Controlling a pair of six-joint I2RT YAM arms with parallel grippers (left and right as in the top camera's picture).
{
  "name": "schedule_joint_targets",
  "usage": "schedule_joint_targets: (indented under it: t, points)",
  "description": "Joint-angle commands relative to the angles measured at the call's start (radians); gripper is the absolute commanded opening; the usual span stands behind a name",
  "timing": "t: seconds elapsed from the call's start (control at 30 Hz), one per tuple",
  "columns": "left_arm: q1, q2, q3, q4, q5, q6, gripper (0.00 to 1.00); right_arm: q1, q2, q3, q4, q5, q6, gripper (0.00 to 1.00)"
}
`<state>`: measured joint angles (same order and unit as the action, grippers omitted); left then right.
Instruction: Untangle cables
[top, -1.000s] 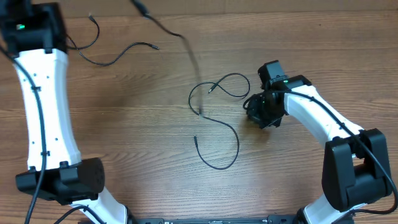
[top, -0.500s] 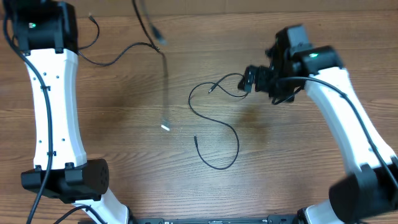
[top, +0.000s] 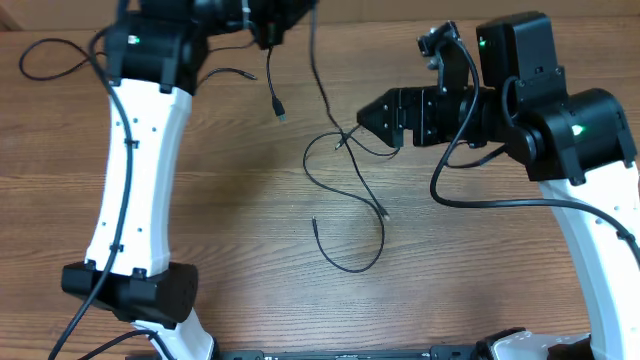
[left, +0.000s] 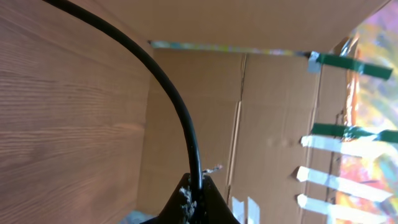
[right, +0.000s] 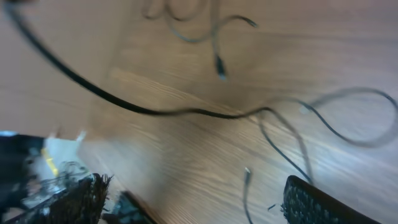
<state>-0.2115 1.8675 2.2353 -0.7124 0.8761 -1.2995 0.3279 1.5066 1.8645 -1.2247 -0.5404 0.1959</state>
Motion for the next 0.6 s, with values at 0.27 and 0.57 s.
schedule_joint_targets:
  t: [0.27, 0.57]
  points:
    - [-0.078, -0.007, 0.015, -0.146, -0.151, 0.069, 0.04, -0.007, -0.005, 0.047, 0.143, -0.206, -0.014, 0.9]
    - [-0.141, -0.007, 0.015, -0.15, -0.144, 0.001, 0.04, -0.002, 0.019, 0.046, 0.2, -0.202, 0.045, 0.88]
